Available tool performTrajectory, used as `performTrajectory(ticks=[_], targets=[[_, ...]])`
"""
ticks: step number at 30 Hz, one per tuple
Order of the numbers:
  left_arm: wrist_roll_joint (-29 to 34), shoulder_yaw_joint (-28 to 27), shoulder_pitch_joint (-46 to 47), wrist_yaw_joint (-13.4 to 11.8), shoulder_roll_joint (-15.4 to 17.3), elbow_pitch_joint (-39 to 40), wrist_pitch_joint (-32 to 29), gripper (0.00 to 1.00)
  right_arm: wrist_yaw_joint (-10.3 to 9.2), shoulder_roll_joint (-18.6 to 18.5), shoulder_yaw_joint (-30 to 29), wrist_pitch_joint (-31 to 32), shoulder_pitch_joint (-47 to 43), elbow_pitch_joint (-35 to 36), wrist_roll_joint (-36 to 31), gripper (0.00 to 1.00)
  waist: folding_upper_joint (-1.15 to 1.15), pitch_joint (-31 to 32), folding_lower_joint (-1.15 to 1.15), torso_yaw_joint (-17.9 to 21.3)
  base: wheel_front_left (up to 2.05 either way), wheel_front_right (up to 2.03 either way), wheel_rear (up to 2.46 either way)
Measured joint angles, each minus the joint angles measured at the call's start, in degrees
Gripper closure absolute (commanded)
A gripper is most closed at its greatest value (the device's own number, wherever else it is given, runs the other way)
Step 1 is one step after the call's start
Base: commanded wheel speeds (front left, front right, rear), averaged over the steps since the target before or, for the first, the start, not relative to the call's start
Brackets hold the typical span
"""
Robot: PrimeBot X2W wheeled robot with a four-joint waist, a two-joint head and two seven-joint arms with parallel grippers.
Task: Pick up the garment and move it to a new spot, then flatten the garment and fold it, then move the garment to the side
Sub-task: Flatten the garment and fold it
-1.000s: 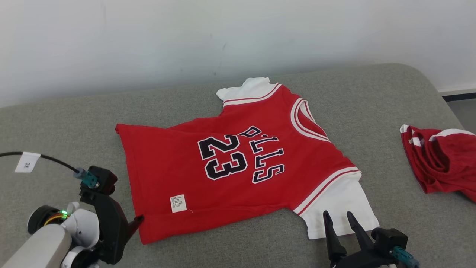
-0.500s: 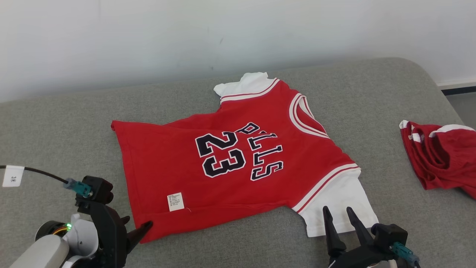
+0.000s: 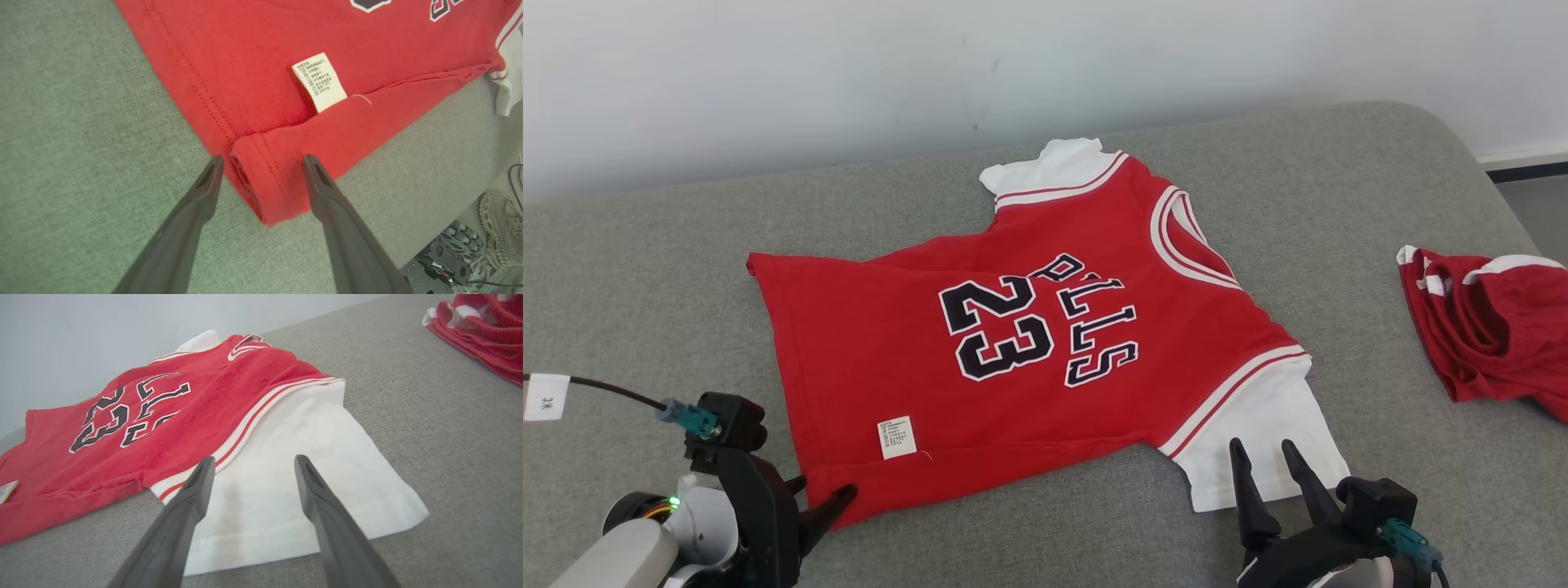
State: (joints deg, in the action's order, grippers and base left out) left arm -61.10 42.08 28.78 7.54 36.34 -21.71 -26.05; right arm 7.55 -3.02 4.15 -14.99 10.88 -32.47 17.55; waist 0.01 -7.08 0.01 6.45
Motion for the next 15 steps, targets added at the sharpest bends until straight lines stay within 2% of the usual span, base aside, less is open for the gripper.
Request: performTrajectory(ticks=[2, 4, 5, 6, 7, 9, 10, 11, 12, 13, 15], targets=[[-0.21, 0.62, 0.35, 0.0, 0.0, -0.3, 0.71, 0.03, 0.0, 0.01, -0.1, 0.0, 0.01, -0.04, -0.01, 0.0, 0.0, -0.1, 0.0, 0.04, 0.0, 0.0, 0.0], [-0.62, 1.18, 0.94, 0.0, 0.01, -0.46, 1.24, 0.16, 0.0, 0.0, -0.13, 0.0, 0.03, -0.05, -0.02, 0.0, 0.0, -0.17, 0.0, 0.02, 0.0, 0.0, 0.0], [-1.02, 1.53, 1.04, 0.0, 0.02, -0.57, 1.35, 0.16, 0.0, 0.0, -0.12, 0.0, 0.04, -0.07, -0.04, 0.0, 0.0, -0.19, 0.0, 0.0, 0.0, 0.0, 0.0], [-1.02, 1.53, 1.04, 0.0, 0.02, -0.57, 1.35, 0.26, 0.0, 0.0, -0.12, 0.0, 0.04, -0.07, -0.04, 0.0, 0.0, -0.19, 0.0, 0.0, 0.0, 0.0, 0.0], [-1.63, 2.15, 1.17, 0.0, 0.04, -0.73, 2.26, 0.46, 0.0, 0.0, -0.15, 0.0, 0.18, -0.09, -0.09, 0.0, 0.0, -0.25, 0.0, -0.07, 0.0, 0.0, 0.0], [-1.74, 2.44, 1.37, 0.0, 0.08, -0.76, 2.71, 0.67, 0.0, 0.0, -0.13, 0.0, 0.32, -0.13, -0.09, 0.0, 0.0, -0.3, -0.01, -0.12, 0.0, 0.0, 0.0], [-1.92, 2.79, 1.71, 0.0, 0.11, -0.79, 2.9, 0.67, 0.0, 0.0, -0.13, 0.0, 0.44, -0.16, -0.08, 0.0, 0.0, -0.34, -0.01, -0.18, 0.0, 0.0, 0.0], [-2.08, 3.21, 1.98, 0.0, 0.14, -0.76, 3.26, 0.77, 0.0, 0.0, -0.11, 0.0, 0.57, -0.24, -0.08, 0.0, 0.0, -0.38, -0.01, -0.25, 0.0, 0.0, 0.0], [-2.14, 3.64, 2.1, 0.0, 0.16, -0.54, 3.94, 0.93, 0.0, 0.0, -0.08, 0.0, 0.64, -0.29, -0.08, 0.0, 0.0, -0.4, -0.01, -0.32, 0.0, 0.0, 0.0], [-2.11, 4.05, 2.16, 0.0, 0.24, -0.22, 4.81, 1.0, 0.0, 0.0, -0.11, 0.0, 0.68, -0.33, -0.08, 0.0, 0.0, -0.4, -0.01, -0.37, 0.0, 0.0, 0.0], [-1.92, 5.17, 2.47, 0.0, 0.56, 0.35, 6.65, 1.0, 0.0, 0.0, -0.1, 0.0, 0.68, -0.44, -0.08, 0.0, 0.0, -0.26, -0.01, -0.47, 0.0, 0.0, 0.0]])
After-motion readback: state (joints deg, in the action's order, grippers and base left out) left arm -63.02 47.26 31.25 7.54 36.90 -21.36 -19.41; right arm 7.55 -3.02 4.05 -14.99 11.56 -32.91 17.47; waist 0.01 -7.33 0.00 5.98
